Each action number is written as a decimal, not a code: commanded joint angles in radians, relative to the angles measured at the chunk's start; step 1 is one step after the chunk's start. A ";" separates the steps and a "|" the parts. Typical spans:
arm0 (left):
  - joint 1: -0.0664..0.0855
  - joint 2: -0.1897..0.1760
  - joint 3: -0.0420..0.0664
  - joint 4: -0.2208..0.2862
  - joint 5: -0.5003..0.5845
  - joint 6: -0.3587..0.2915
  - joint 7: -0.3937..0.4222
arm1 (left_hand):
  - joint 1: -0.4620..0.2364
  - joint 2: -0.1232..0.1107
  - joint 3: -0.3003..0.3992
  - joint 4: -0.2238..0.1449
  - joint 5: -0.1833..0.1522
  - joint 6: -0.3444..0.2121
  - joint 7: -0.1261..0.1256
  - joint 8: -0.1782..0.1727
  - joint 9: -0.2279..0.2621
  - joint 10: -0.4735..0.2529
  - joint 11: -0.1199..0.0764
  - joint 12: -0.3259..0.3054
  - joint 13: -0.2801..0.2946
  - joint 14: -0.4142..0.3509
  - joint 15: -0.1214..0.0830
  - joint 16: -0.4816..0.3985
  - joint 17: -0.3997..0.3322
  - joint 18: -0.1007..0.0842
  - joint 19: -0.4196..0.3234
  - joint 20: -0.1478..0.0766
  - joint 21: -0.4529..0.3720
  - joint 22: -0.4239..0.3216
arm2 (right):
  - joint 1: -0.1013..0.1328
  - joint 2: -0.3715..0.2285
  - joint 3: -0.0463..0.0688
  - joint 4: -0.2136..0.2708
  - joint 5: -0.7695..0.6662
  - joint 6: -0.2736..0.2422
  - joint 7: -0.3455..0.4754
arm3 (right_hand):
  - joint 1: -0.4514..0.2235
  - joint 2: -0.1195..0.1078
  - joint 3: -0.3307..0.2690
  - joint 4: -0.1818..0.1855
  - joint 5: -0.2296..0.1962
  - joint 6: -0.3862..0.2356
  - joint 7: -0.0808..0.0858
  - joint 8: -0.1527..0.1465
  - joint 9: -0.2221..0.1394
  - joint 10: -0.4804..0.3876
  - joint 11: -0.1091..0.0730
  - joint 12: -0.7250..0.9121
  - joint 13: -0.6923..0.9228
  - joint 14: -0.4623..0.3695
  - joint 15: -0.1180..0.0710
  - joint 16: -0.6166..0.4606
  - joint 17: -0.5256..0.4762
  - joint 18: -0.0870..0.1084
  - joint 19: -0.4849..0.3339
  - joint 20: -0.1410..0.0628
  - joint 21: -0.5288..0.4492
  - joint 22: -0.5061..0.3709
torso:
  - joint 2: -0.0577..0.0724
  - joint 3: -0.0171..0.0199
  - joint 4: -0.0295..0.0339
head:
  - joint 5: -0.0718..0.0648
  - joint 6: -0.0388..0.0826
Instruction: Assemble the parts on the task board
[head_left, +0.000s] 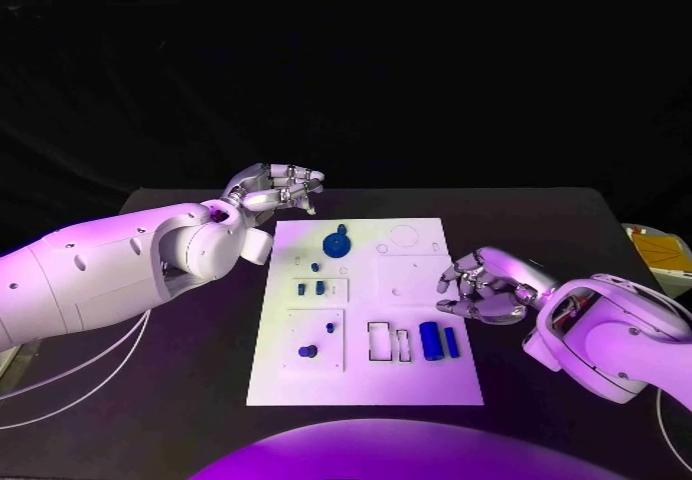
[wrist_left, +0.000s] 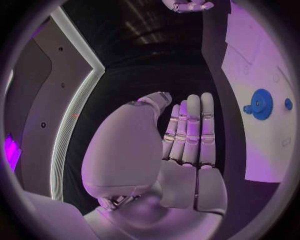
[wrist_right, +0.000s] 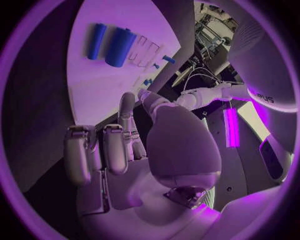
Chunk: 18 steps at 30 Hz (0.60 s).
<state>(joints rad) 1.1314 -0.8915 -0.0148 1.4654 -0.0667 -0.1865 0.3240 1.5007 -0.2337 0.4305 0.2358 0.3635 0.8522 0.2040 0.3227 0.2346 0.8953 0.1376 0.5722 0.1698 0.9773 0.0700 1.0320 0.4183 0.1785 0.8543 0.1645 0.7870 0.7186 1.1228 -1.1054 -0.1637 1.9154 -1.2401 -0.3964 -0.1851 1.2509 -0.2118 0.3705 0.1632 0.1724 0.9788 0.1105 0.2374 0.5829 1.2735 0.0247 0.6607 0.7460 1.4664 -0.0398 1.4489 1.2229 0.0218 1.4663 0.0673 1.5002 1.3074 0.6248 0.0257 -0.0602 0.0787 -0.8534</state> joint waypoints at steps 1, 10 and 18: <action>-0.001 0.002 0.000 0.004 0.011 0.020 0.013 | -0.010 0.002 -0.006 -0.001 0.001 -0.009 -0.001 0.004 -0.002 -0.009 -0.001 0.005 0.001 -0.006 -0.002 -0.005 -0.001 0.002 0.000 0.000 -0.006 -0.001 | -0.011 -0.026 -0.004 0.020 -0.017 0.022 -0.103 | -0.024 -0.008 -0.018 0.029 -0.005 -0.007 -0.004 0.010 0.008 0.016 -0.001 0.099 0.102 0.048 -0.006 0.009 0.009 -0.010 0.084 -0.006 0.015 0.248 | -0.005 -0.0003 -0.0046 | -0.015 -0.001; -0.001 0.003 0.000 0.006 0.012 0.022 0.014 | -0.012 0.002 -0.007 0.001 0.001 -0.009 -0.001 0.004 -0.002 -0.010 -0.001 0.006 0.001 -0.006 -0.002 -0.005 -0.001 0.002 -0.001 0.001 -0.008 -0.002 | -0.062 -0.049 -0.011 0.053 -0.102 0.016 -0.204 | -0.052 -0.017 -0.086 0.103 0.013 -0.015 -0.008 0.027 0.029 0.025 -0.002 0.214 0.229 0.054 -0.007 0.026 0.045 -0.011 0.087 -0.008 0.021 0.249 | -0.010 -0.0029 -0.0095 | -0.021 -0.006; -0.001 0.000 -0.001 0.003 0.012 0.023 0.013 | -0.012 0.002 -0.007 0.001 0.001 -0.009 -0.001 0.004 -0.002 -0.011 -0.001 0.006 0.001 -0.006 -0.002 -0.004 -0.001 0.002 -0.001 0.001 -0.008 -0.002 | -0.082 -0.019 -0.013 0.059 -0.177 -0.007 -0.250 | -0.056 -0.012 -0.131 0.126 0.013 -0.021 -0.009 0.037 0.041 0.042 -0.003 0.281 0.298 0.058 -0.007 0.037 0.070 -0.015 0.092 -0.008 0.037 0.254 | -0.008 -0.0032 -0.0076 | -0.017 -0.007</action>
<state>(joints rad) 1.1298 -0.8916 -0.0157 1.4678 -0.0616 -0.1811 0.3253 1.4965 -0.2296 0.4305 0.2358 0.3635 0.8525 0.2037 0.3227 0.2345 0.8918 0.1339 0.5722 0.1697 0.9773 0.0700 1.0320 0.4185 0.1784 0.8542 0.1645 0.7829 0.7177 1.0443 -1.1294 -0.1761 1.9721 -1.3468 -0.3962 -0.3831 1.2017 -0.2256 0.2469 0.2897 0.1820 0.9651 0.1030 0.2707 0.6219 1.3074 0.0226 0.9386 1.0407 1.4664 -0.0397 1.4813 1.2921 0.0218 1.4662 0.0677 1.5335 1.3081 0.6159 0.0227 -0.0683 0.0614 -0.8605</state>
